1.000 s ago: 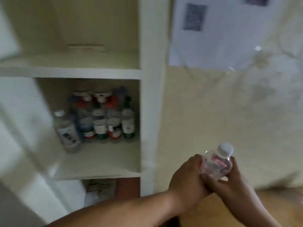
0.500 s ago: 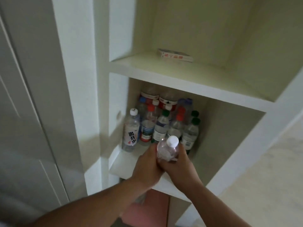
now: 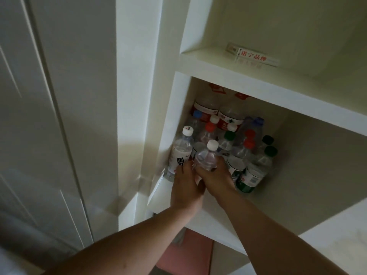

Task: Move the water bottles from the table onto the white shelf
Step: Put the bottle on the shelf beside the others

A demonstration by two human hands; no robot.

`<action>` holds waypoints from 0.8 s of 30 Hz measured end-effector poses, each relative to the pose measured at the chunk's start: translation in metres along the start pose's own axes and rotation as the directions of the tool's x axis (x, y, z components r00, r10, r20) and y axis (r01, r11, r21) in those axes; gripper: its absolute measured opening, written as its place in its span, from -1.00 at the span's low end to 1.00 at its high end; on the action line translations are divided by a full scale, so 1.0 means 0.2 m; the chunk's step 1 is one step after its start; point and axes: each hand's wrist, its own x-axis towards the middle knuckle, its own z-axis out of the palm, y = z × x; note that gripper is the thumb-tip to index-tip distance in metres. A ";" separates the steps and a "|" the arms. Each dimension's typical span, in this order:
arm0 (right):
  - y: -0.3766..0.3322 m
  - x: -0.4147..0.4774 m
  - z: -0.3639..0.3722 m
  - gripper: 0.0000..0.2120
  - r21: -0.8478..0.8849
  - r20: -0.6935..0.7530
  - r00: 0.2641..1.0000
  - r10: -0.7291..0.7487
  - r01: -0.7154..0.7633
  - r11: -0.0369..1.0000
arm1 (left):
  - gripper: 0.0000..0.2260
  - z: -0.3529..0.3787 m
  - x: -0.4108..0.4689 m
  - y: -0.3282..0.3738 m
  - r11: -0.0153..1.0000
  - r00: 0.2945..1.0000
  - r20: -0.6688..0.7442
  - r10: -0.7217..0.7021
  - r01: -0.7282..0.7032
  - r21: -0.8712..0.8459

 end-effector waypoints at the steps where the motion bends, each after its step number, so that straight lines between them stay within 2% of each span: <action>1: -0.01 0.03 0.01 -0.38 -0.017 -0.006 1.000 0.004 -0.004 1.000 | -0.51 0.00 0.00 -0.01 1.000 1.000 0.005 -0.007 0.007 -0.030; 6: -0.03 0.11 0.08 -0.27 -0.088 -0.002 1.000 -0.004 0.004 0.996 | -0.58 -0.01 0.03 -0.04 0.995 0.999 0.004 -0.038 0.038 -0.095; 12: -0.01 0.08 0.06 -0.21 -0.011 0.038 0.998 0.040 -0.040 0.999 | -0.62 -0.03 0.00 -0.05 0.987 0.999 0.022 -0.038 0.041 -0.156; 15: 0.00 0.03 0.05 -0.24 0.019 0.044 0.998 0.050 -0.051 0.999 | -0.67 -0.03 -0.02 -0.05 0.995 1.000 -0.007 -0.011 0.010 -0.101; 18: -0.03 -0.07 0.00 -0.33 -0.079 0.001 0.999 0.044 -0.044 0.996 | -0.72 -0.03 -0.03 0.01 0.999 0.999 -0.011 0.035 -0.035 -0.013; 21: -0.10 -0.20 -0.11 -0.57 -0.131 -0.052 0.998 0.035 -0.042 0.991 | -0.77 -0.02 -0.05 0.13 0.983 0.984 0.004 0.177 -0.177 0.047; 24: -0.14 -0.40 -0.29 -0.73 -0.212 -0.167 0.983 -0.069 0.033 0.977 | -0.84 -0.02 -0.10 0.31 0.964 0.964 0.016 0.265 -0.265 -0.015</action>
